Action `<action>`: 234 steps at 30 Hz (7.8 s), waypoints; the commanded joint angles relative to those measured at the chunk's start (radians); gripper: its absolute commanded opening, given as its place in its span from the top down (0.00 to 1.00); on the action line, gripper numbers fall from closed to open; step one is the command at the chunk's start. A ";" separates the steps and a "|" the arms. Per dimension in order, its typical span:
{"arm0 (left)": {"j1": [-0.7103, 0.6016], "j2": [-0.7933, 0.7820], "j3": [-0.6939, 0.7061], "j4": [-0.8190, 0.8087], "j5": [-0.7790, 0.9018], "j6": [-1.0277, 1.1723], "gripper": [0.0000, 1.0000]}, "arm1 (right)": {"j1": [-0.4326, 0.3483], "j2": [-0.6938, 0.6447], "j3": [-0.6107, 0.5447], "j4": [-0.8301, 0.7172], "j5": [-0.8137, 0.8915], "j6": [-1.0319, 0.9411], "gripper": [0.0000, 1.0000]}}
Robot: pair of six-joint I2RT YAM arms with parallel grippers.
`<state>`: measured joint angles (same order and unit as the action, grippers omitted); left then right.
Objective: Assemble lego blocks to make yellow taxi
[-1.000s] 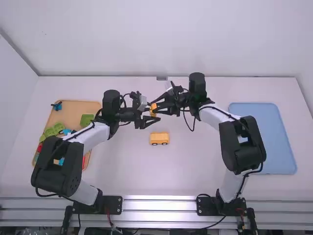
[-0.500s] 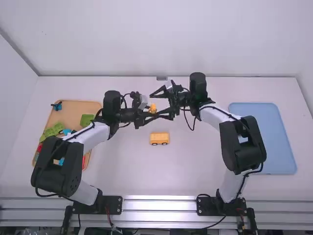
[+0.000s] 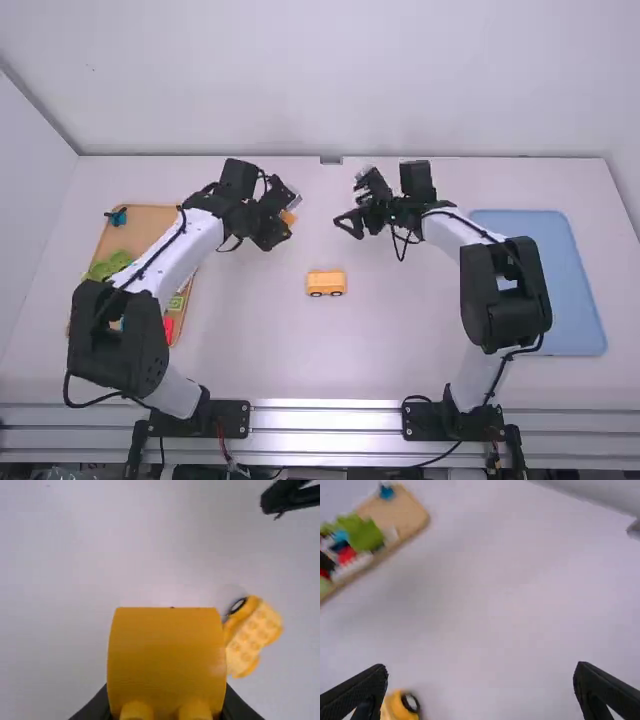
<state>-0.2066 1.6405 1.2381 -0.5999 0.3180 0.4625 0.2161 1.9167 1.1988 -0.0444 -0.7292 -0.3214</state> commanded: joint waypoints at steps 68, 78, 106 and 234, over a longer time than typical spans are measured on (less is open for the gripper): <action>0.266 0.325 -0.586 0.858 0.816 0.641 0.14 | 0.007 -0.021 0.163 -0.254 0.304 -0.125 0.02; 0.258 0.331 -0.582 0.814 0.745 0.713 0.24 | 0.007 -0.021 0.163 -0.277 0.303 -0.125 0.01; 0.259 0.325 -0.572 0.817 0.676 0.743 0.71 | 0.007 -0.021 0.163 -0.306 0.307 -0.114 0.01; -0.014 0.337 -0.458 0.986 0.805 0.443 0.83 | 0.089 0.341 -0.369 0.666 -0.418 -0.573 0.41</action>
<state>-0.2039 1.9575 0.7715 0.3977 1.0706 0.9085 0.3008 2.2429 0.8234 0.6247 -1.1561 -0.8940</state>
